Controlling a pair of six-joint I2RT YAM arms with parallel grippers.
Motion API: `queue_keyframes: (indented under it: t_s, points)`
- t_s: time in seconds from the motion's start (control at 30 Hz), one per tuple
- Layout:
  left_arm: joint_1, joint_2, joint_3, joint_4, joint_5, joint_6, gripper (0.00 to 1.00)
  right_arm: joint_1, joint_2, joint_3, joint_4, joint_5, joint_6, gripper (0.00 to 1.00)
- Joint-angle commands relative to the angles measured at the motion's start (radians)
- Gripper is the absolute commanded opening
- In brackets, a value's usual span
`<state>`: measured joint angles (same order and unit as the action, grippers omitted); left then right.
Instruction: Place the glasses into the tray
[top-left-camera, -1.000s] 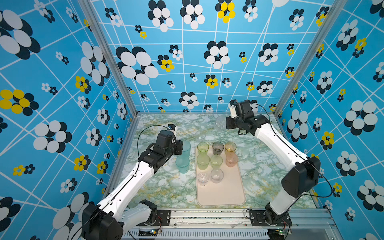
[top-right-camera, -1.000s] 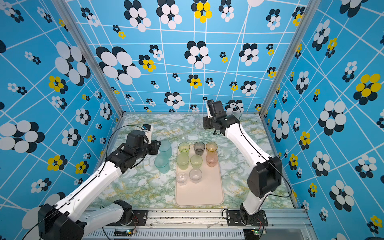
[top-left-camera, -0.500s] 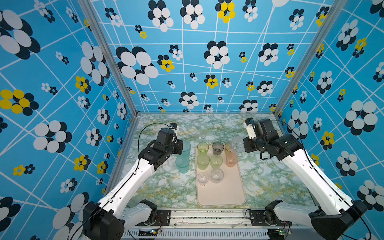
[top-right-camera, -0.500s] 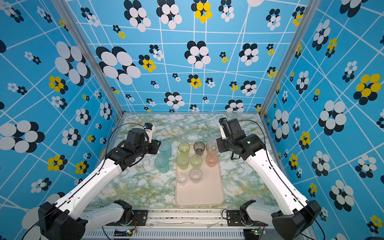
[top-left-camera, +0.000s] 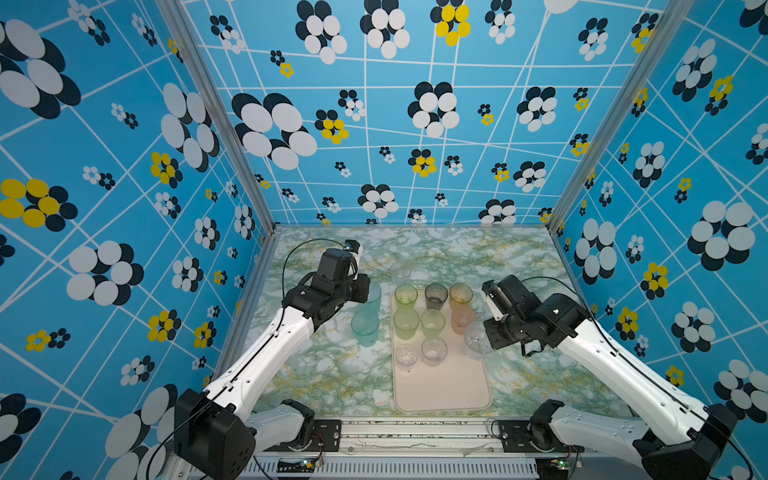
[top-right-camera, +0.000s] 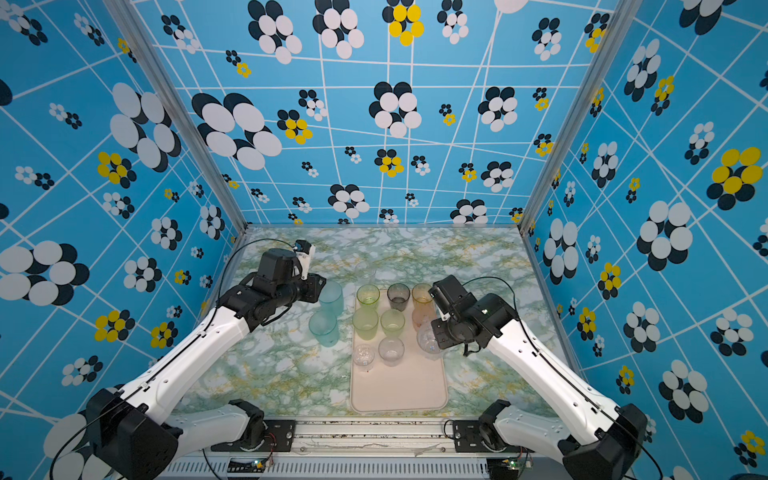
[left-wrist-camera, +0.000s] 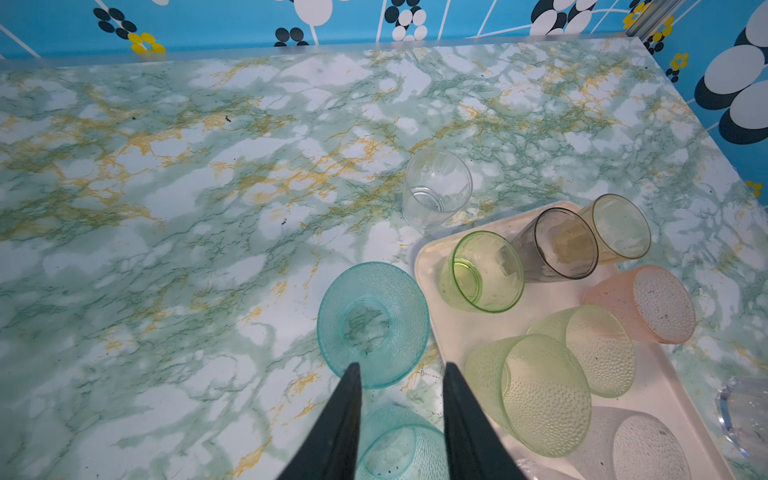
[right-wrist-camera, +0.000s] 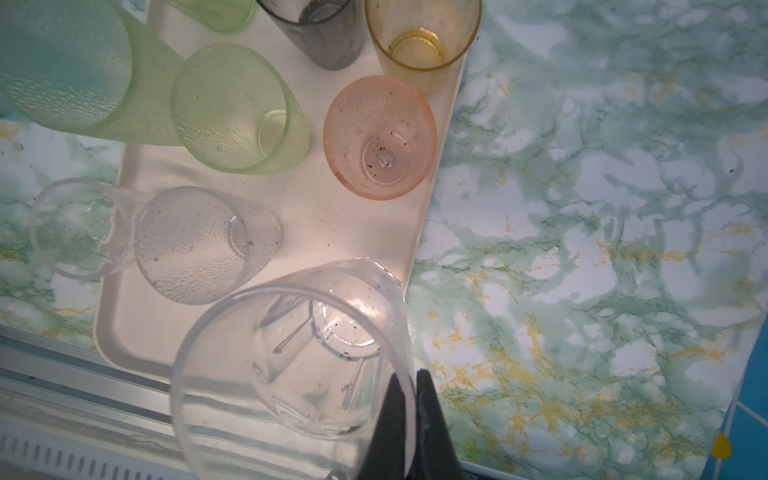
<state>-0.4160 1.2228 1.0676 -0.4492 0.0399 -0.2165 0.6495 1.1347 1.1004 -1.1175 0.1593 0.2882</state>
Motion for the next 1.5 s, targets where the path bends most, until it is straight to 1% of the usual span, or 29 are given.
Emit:
queue_keyframes:
  t_s: [0.0,0.23,0.43,0.8,1.07,1.33,1.47]
  points:
    - [0.01,0.01,0.037,-0.017,0.023,0.009,0.35,0.01,0.008,-0.042,0.055,-0.029,0.072,0.0]
    - [0.011,0.021,0.037,-0.015,0.028,0.011,0.35,0.01,0.049,-0.11,0.155,-0.039,0.123,0.0]
    - [0.011,0.041,0.044,-0.025,0.032,0.017,0.35,-0.003,0.093,-0.139,0.223,-0.03,0.131,0.0]
    - [0.011,0.062,0.056,-0.04,0.029,0.029,0.36,-0.062,0.11,-0.182,0.253,-0.054,0.118,0.0]
    - [0.01,0.097,0.085,-0.046,0.048,0.033,0.36,-0.065,0.112,-0.214,0.283,-0.076,0.123,0.0]
    - [0.009,0.113,0.106,-0.052,0.052,0.036,0.36,-0.07,0.111,-0.218,0.283,-0.078,0.118,0.05]
    - [0.009,0.122,0.115,-0.058,0.055,0.038,0.36,-0.076,0.106,-0.226,0.286,-0.079,0.123,0.14]
